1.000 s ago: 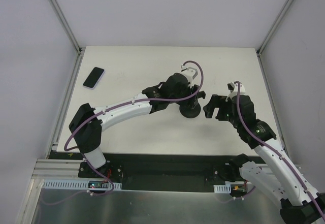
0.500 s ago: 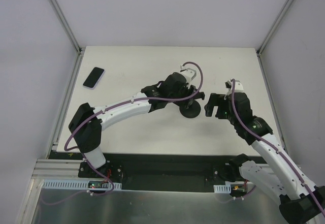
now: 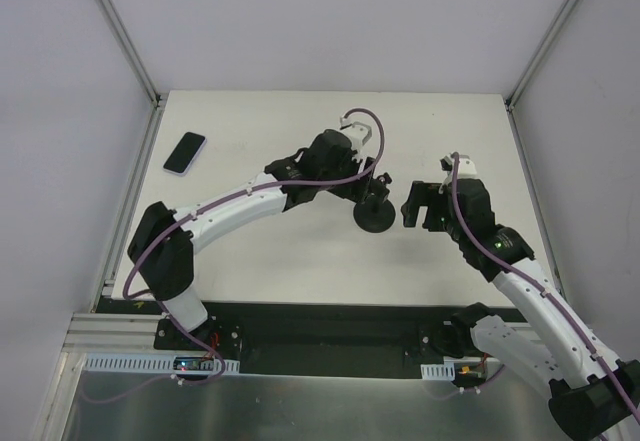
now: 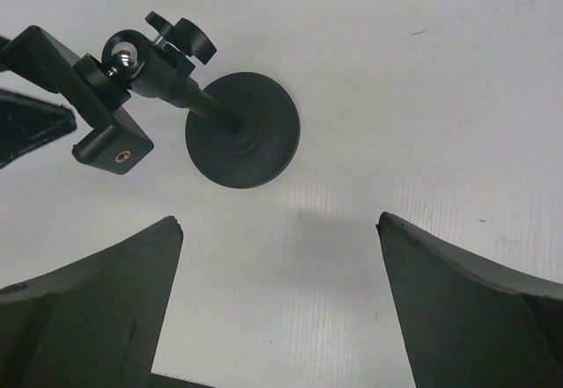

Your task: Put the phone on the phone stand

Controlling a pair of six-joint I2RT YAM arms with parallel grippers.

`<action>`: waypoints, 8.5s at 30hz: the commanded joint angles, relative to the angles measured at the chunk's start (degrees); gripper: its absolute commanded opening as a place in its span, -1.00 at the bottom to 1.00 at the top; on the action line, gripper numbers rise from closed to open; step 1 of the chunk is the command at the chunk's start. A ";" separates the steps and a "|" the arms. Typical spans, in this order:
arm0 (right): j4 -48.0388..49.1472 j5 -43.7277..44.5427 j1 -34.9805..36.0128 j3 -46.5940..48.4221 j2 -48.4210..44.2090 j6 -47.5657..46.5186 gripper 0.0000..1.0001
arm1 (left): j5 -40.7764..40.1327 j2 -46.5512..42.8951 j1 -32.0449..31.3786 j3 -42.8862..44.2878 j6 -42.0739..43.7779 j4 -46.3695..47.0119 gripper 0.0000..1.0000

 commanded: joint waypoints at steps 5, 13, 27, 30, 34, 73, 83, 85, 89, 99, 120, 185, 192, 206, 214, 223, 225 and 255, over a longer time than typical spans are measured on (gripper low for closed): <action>3.96 -0.22 -0.24 -0.26 -2.11 -3.55 0.93 | 6.15 -16.93 2.03 -10.46 1.77 -0.88 0.73; 5.11 -3.82 -0.24 -1.14 -3.17 -2.14 0.93 | 7.91 -26.61 28.63 -16.29 -15.53 -3.78 0.91; 4.14 -7.69 -0.24 -2.63 -7.56 -1.26 0.93 | 9.58 3.78 62.85 5.41 -25.12 -3.52 0.85; 3.53 -7.96 -0.33 -2.55 -7.83 -1.35 0.93 | 9.40 10.29 65.05 11.39 -26.44 -3.52 0.89; 2.56 -8.66 -0.33 -2.11 -8.18 -1.61 0.93 | 13.52 18.63 68.74 20.07 -27.94 -3.78 0.88; -1.83 -6.28 -0.33 0.62 -10.82 -0.91 0.93 | 9.49 36.58 72.88 27.05 -32.42 -11.51 0.98; -1.92 -6.46 -0.33 -0.44 -12.31 -0.21 0.93 | 15.73 31.93 72.09 18.96 -31.29 -13.10 0.90; -1.83 -6.37 -0.42 -0.70 -12.40 -0.21 0.93 | 15.39 30.70 71.12 16.86 -27.78 -13.10 0.95; -1.66 -6.46 -0.33 -1.05 -12.31 -0.21 0.93 | 8.80 27.36 68.23 14.65 -20.31 -14.41 0.98; -1.13 -5.94 -0.42 -1.67 -12.48 -0.65 0.93 | 0.63 33.07 60.75 24.41 -0.79 -25.14 0.98; -0.16 -5.41 -0.33 -2.99 -12.66 -0.38 0.93 | -2.37 40.01 56.62 34.69 1.07 -34.54 0.68; -4.11 -3.74 -0.50 2.19 -12.67 -3.46 0.93 | -2.46 13.57 44.58 6.39 -4.21 -29.54 -1.00; -5.35 -7.15 -0.50 7.47 -9.06 -5.57 0.93 | 1.49 3.81 43.96 3.58 -5.62 -26.29 -1.00; -4.21 -6.55 12.40 21.61 6.13 -8.56 0.96 | 22.68 -18.86 37.20 -1.78 -7.11 -10.57 -1.00; 7.04 -5.51 23.73 23.82 14.83 -5.84 0.96 | 12.95 -26.52 22.37 -5.12 -16.50 -3.61 -1.00; 12.05 7.95 29.03 23.73 19.50 0.41 0.95 | 3.09 -26.53 12.06 -5.04 -21.26 -0.27 -1.00; 12.75 8.74 29.12 23.21 19.42 0.49 0.89 | 2.29 -25.91 10.74 -4.86 -21.61 0.00 -1.00; 22.51 5.94 28.85 14.42 16.70 0.24 -0.98 | 8.26 -22.75 5.64 -3.63 -22.41 4.13 -1.00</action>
